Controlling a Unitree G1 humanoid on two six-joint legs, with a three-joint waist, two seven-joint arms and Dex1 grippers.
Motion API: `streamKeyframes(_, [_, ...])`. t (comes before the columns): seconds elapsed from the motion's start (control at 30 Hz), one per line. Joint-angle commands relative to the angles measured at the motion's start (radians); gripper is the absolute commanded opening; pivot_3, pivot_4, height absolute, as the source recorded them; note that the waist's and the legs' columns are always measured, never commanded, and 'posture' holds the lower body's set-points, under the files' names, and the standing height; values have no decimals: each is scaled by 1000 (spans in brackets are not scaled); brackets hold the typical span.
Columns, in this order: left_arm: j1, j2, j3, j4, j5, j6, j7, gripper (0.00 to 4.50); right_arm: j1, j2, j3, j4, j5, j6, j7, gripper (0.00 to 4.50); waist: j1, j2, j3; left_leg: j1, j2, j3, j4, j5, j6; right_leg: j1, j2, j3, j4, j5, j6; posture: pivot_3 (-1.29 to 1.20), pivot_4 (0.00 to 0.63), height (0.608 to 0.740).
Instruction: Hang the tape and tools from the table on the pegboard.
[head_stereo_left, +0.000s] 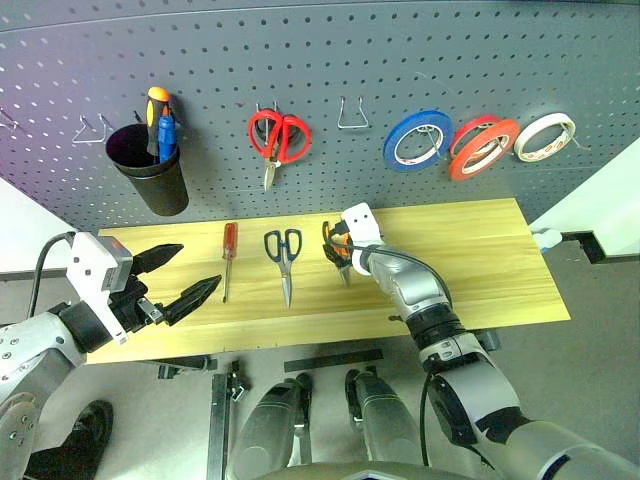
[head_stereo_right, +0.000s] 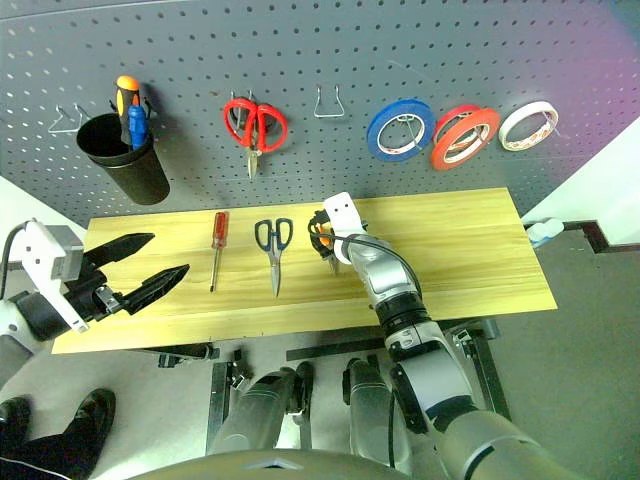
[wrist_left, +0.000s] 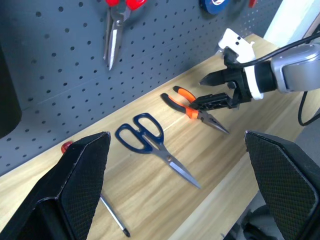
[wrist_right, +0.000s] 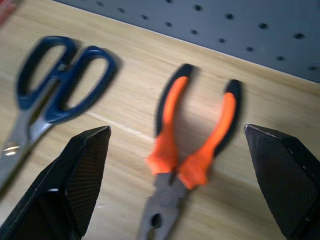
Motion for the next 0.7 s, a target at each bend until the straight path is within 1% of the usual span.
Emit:
streamKeyframes(0.03, [-6, 17, 19, -30, -21, 0, -2, 4500, -18, 19, -14, -50, 0, 65, -38, 4464, -1, 1, 2, 0, 0, 0, 0, 0, 0, 0, 0, 0, 0, 0, 0, -1, 354, 729])
streamKeyframes(0.1, [-12, 28, 26, -28, -29, 4, -4, 4500, -22, 29, -23, -62, 3, 113, -60, 4464, -3, 1, 6, 0, 0, 0, 0, 0, 0, 0, 0, 0, 0, 0, 0, -1, 355, 729])
streamKeyframes(0.17, [-13, 36, 30, -25, -31, 5, -8, 4500, -26, 55, -64, -71, 35, 166, -84, 4464, -2, 1, 10, 0, 0, 0, 0, 0, 0, 0, 0, 0, 0, 0, 0, -1, 355, 729])
streamKeyframes(0.33, [-7, 39, 35, -28, -32, 3, -7, 4500, -49, 94, -96, -91, 64, 216, -101, 4464, -3, 1, 17, -2, 0, 0, 0, 0, 0, -1, 0, 0, 0, 0, 0, 4, 357, 729])
streamKeyframes(0.47, [6, 36, 39, -34, -36, 1, -3, 4500, -77, 105, -85, -76, 64, 207, -94, 4464, -2, 1, 20, -2, 0, 0, 0, 0, 0, -2, 0, 0, -1, 0, 0, 13, 355, 729])
streamKeyframes(0.6, [13, 37, 46, -47, -48, 7, 9, 4500, -94, 98, -41, -30, 23, 165, -96, 4464, -2, 1, 23, -3, 0, 0, 0, 0, 0, -2, 0, -1, -1, 0, 0, 25, 356, 729])
streamKeyframes(0.7, [26, 38, 58, -63, -57, 14, 16, 4500, -98, 105, -48, -15, 24, 170, -116, 4464, -1, 1, 26, -3, 0, 0, 0, 0, 0, -2, 0, -1, -1, 0, 0, 37, 360, 729])
